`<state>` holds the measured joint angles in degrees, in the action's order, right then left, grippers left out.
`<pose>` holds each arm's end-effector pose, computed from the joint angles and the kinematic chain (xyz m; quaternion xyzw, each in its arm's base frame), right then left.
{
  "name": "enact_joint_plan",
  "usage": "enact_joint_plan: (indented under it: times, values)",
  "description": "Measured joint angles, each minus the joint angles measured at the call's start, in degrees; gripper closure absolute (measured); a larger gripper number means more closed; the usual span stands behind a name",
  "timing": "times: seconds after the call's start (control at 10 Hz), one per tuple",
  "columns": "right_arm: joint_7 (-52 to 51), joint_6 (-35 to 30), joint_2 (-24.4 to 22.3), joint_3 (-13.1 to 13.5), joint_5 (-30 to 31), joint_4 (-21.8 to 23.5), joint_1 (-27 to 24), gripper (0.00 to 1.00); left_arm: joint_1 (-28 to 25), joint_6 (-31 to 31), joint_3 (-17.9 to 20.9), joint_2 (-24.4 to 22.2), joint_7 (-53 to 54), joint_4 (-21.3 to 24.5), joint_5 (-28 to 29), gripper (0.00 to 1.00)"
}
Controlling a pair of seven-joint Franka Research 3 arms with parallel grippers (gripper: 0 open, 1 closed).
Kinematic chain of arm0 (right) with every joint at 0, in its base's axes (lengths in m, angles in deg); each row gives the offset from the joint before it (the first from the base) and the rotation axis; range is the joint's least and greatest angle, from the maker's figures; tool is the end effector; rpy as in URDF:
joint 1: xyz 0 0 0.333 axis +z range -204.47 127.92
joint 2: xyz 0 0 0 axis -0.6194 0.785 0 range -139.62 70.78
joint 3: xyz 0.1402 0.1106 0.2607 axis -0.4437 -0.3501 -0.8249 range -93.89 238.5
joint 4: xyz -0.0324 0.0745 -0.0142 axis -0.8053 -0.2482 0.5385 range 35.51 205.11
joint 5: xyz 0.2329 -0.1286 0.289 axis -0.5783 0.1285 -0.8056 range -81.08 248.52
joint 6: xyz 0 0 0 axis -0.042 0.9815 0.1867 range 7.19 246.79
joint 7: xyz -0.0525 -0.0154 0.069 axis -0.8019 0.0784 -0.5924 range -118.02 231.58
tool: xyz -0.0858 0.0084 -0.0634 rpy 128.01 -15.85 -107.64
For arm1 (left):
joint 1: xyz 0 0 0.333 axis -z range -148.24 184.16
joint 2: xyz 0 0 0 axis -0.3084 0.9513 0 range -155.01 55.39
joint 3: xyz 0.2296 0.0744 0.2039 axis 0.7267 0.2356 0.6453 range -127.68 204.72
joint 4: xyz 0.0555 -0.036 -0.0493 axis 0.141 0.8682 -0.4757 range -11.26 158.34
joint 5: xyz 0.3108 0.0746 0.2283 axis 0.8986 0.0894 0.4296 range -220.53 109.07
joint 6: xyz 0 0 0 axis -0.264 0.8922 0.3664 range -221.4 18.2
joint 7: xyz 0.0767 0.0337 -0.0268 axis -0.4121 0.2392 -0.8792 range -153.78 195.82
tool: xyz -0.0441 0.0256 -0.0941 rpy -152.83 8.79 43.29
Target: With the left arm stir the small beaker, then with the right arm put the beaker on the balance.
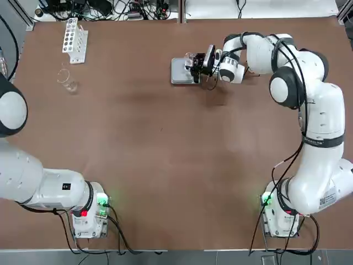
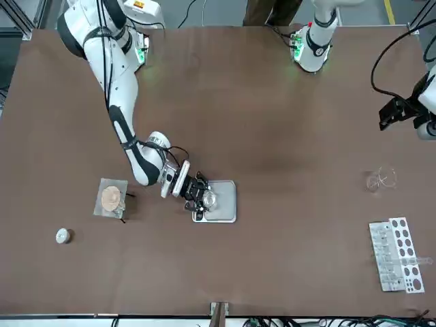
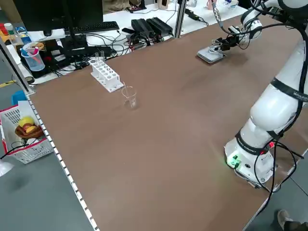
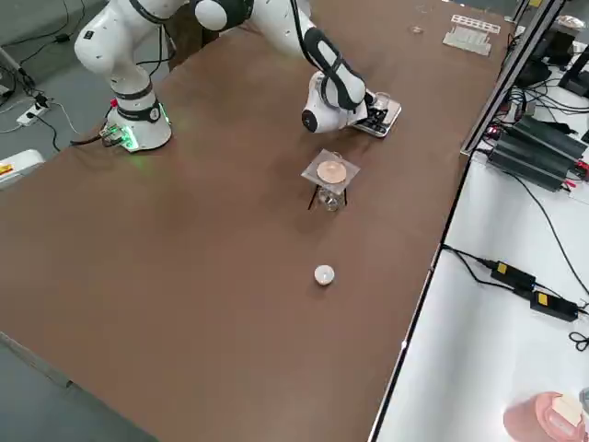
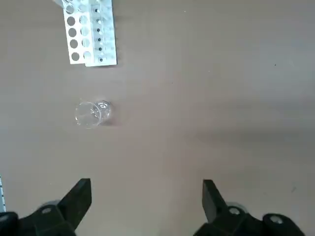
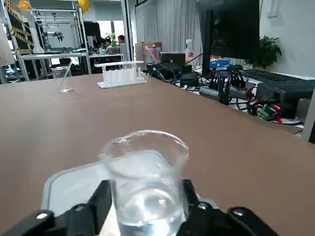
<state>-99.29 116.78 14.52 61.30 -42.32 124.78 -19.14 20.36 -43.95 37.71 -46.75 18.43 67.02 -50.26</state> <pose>0.5798 0.3362 0.1136 -0.6650 -0.4237 -0.5141 0.3375 0.5666 -0.0209 0.6321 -0.9989 0.0034 0.0036 0.0476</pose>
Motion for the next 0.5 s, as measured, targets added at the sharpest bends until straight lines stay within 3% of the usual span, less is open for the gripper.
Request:
enact_joint_plan:
  times: [0.2,0.5]
  values:
    - [0.26,0.06,0.03,0.01,-0.06,-0.07,-0.01,0.0,0.0,0.0,0.0,0.0,0.0,0.0,0.0,0.0]
    - [0.68,0.27,0.02,0.04,-0.27,0.58,-0.15,0.0,0.0,0.0,0.0,0.0,0.0,0.0,0.0,0.0]
